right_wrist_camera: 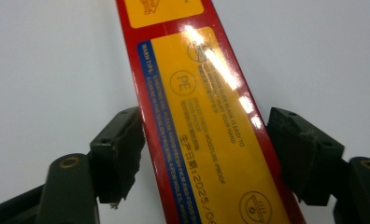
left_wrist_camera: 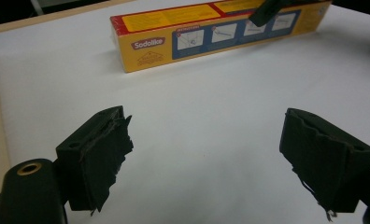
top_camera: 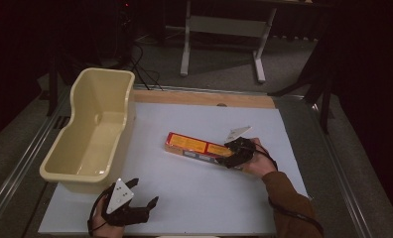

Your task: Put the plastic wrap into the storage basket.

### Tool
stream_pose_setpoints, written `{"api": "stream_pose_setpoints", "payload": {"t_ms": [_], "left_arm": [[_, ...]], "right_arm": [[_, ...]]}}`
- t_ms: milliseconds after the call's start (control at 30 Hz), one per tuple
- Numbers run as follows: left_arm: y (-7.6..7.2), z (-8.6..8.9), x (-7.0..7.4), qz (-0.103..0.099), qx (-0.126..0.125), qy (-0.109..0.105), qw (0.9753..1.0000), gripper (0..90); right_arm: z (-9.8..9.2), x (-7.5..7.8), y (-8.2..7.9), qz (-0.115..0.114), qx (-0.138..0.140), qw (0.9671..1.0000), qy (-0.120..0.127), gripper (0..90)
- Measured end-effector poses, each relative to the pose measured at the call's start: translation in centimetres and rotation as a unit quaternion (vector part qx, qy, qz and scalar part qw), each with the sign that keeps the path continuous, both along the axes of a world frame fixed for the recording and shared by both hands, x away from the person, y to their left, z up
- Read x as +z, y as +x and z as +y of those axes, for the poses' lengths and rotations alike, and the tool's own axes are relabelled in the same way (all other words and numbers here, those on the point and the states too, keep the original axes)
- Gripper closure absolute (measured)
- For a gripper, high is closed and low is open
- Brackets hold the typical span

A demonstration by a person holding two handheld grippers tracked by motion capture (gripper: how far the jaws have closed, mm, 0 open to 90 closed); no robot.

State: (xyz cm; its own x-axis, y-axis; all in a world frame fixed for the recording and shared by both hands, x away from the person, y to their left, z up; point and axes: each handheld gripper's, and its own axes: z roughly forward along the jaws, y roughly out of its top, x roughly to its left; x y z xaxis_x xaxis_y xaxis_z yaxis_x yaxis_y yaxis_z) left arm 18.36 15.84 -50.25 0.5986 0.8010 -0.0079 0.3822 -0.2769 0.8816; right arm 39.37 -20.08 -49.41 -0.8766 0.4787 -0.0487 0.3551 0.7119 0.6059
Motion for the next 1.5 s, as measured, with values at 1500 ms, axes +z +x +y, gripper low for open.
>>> {"api": "stream_pose_setpoints", "payload": {"t_ms": [1500], "left_arm": [[0.0,0.0,0.0,0.002,-0.001,-0.007,1.0,15.6]], "right_arm": [[0.2,0.0,-2.7,0.096,-0.035,0.9895,-0.102,33.7]]}}
